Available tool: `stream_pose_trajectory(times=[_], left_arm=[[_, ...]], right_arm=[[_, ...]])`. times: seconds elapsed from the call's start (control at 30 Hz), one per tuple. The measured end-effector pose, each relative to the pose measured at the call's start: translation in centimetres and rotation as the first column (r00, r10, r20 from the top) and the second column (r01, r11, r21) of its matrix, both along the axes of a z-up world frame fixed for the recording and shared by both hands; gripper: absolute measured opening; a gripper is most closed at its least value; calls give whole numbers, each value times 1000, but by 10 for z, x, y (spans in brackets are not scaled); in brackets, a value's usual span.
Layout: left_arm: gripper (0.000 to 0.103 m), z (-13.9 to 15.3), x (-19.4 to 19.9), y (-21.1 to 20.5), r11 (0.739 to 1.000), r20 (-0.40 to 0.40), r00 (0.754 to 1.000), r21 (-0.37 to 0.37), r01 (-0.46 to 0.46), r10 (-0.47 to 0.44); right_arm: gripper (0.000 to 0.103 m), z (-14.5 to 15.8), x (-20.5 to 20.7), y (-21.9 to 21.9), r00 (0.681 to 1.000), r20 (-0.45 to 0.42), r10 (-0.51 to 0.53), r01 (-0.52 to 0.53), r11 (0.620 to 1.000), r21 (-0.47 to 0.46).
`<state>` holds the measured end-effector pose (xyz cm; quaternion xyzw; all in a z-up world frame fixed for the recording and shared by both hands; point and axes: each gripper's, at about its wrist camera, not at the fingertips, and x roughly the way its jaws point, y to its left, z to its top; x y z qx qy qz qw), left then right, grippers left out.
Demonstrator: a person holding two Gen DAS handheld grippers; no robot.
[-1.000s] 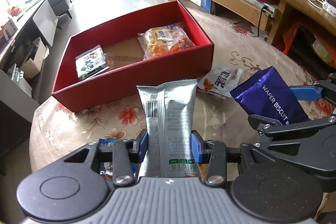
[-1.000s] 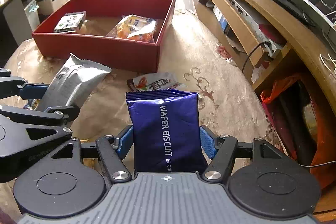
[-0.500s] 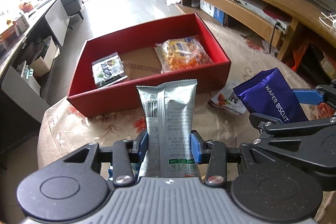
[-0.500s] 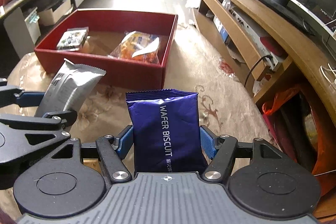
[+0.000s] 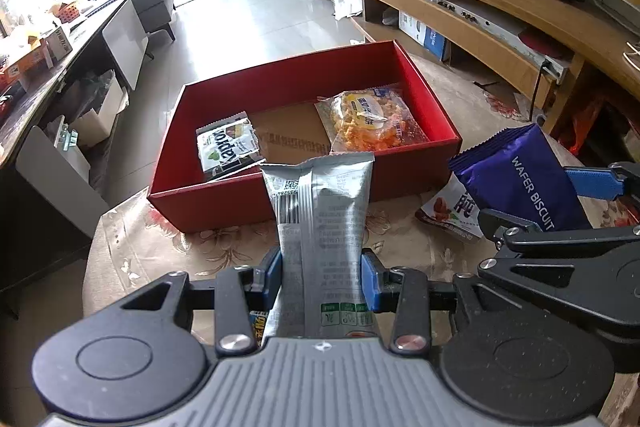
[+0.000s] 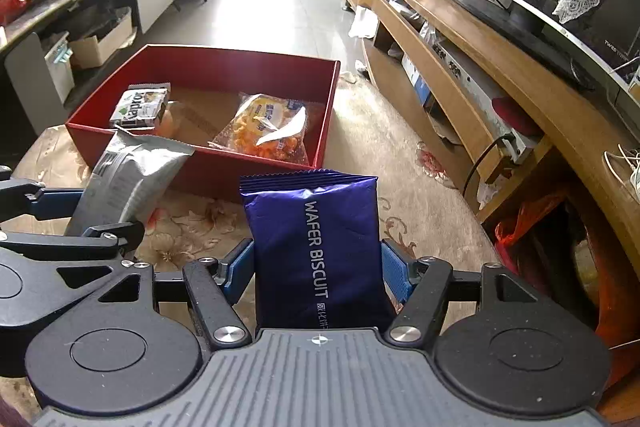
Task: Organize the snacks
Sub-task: 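Lift and carry the silver pack and wafer biscuit pack over the red box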
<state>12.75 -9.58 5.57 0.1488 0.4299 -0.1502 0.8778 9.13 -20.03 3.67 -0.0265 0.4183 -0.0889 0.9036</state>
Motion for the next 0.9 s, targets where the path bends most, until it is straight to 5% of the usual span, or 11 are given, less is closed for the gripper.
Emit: stream_pose_trajectory(times=[0.9], left_arm=[[33, 24, 54, 3, 995, 72, 993, -30, -94, 96]], right_arm=[[72, 20, 51, 3, 997, 78, -4, 4, 1000, 6]])
